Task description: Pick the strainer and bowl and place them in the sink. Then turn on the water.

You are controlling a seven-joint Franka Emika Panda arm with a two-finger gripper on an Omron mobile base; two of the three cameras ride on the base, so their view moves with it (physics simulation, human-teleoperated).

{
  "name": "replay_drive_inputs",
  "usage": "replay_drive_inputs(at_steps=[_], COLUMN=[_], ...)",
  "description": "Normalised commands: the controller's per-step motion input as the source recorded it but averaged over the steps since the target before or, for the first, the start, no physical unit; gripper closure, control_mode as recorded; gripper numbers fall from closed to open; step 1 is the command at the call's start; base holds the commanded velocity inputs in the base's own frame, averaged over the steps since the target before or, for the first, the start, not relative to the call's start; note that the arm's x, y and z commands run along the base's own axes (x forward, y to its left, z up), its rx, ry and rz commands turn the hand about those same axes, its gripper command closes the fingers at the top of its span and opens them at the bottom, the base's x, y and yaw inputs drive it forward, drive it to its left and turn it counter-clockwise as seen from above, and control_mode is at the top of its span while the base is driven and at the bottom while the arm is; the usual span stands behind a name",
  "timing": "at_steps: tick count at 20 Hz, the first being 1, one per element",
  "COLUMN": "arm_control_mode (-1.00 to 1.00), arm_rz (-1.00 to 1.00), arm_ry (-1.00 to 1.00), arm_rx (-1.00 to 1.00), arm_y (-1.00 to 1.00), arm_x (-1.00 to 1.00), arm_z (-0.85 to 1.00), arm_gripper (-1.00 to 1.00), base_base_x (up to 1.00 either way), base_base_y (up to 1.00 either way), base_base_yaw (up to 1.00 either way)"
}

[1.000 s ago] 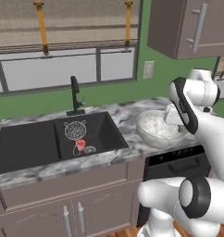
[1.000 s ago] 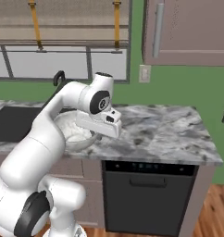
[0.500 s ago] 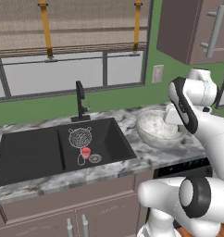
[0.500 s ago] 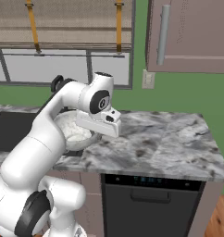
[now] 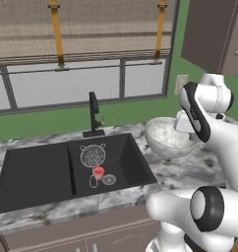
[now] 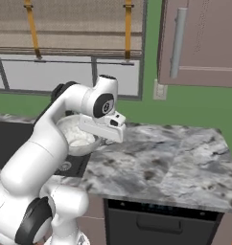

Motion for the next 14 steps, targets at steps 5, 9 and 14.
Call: replay_drive_inputs(at_steps=[5,9,14], arm_control_mode=[1.00,1.00,1.00], arm_rz=[0.00,0.00,0.00], arm_ry=[0.00,0.00,0.00], arm_rx=[0.00,0.00,0.00], arm_y=[0.00,0.00,0.00], arm_x=[0.00,0.00,0.00], arm_z=[0.00,0.00,0.00], arm_gripper=[1.00,1.00,1.00], base_base_x=[0.22,0.01,0.12], base_base_y=[-0.17,-0.60,-0.41], base_base_yaw=[0.16,0.13,0.06])
